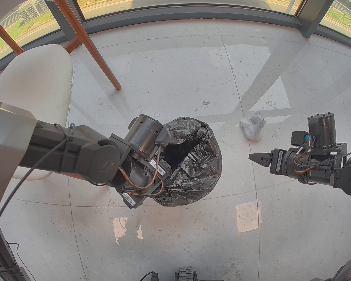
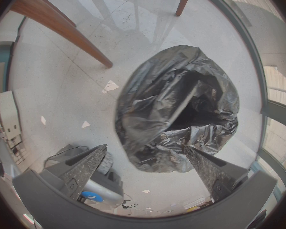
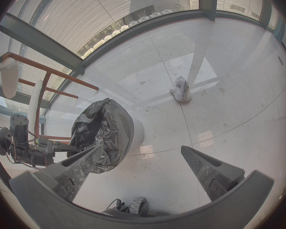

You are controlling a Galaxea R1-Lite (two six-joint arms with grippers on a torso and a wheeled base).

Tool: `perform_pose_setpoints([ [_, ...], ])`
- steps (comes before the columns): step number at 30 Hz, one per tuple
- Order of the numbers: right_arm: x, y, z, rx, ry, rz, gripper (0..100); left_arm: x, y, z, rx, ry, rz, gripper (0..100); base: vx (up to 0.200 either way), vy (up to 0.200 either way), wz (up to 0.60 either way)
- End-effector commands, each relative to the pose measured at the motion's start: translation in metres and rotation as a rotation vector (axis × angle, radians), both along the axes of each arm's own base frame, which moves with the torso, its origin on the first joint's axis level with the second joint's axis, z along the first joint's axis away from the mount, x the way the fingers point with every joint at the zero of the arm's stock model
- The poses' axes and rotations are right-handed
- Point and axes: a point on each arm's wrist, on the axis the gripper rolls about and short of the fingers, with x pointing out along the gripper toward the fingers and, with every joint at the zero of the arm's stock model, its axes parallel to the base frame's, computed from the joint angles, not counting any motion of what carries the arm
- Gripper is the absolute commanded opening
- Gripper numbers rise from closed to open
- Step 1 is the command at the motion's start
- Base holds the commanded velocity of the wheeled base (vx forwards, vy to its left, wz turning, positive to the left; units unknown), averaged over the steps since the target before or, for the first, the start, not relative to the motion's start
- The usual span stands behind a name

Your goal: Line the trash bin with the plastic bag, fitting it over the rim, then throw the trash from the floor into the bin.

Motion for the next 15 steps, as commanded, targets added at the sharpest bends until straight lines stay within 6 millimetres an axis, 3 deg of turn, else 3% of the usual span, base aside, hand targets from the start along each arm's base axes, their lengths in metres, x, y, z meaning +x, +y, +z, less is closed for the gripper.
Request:
perform_pose_setpoints([
  [1,0.0,0.001,-0.001,-0.002,0.001,0.004,100,0.009,-0.006,-0.027,0.001,0.003,0.004,100,0.0,0.0,0.0],
  [8,-0.005,-0.001,0.001,0.003,-0.002,0.004,100,0.017,-0.01,-0.044,-0.025,-0.032,0.009,100,0.0,0.0,0.0],
  [15,-0.007,-0.003,0.001,0.008,0.002,-0.006,100,0.02,-0.01,-0.039,-0.033,-0.046,0.013,100,0.0,0.0,0.0],
])
